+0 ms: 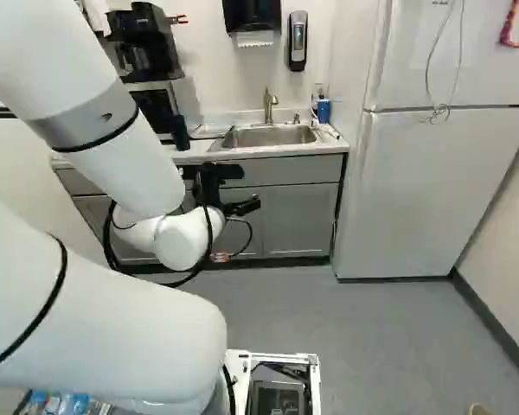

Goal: Rinse the cup and place it in the tray

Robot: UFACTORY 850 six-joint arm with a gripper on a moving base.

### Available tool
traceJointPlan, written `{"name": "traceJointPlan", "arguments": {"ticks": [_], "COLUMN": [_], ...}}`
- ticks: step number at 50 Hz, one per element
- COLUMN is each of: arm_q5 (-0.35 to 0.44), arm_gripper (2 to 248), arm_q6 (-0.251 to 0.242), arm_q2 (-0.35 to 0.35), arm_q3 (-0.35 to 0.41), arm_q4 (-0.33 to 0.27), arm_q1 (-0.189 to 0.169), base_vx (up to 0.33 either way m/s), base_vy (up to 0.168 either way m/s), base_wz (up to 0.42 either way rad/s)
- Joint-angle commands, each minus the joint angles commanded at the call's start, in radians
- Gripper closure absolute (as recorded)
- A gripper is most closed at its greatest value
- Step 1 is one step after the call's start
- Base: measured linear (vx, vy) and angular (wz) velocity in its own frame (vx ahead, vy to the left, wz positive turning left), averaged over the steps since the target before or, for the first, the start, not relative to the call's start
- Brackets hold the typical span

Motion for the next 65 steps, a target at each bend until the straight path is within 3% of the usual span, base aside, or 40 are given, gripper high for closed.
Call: {"name": "traceJointPlan", "arguments": {"ticks": [65], "arm_q5": [-0.041], "arm_gripper": [3], "arm_q6": [0.0], "arm_q2": [0.015], "arm_q3": [-0.159], "arm_q4": [0.0], "arm_q1": [-0.012], "base_vx": [0.0], "base_vy": [0.0], "base_wz": [0.0]}}
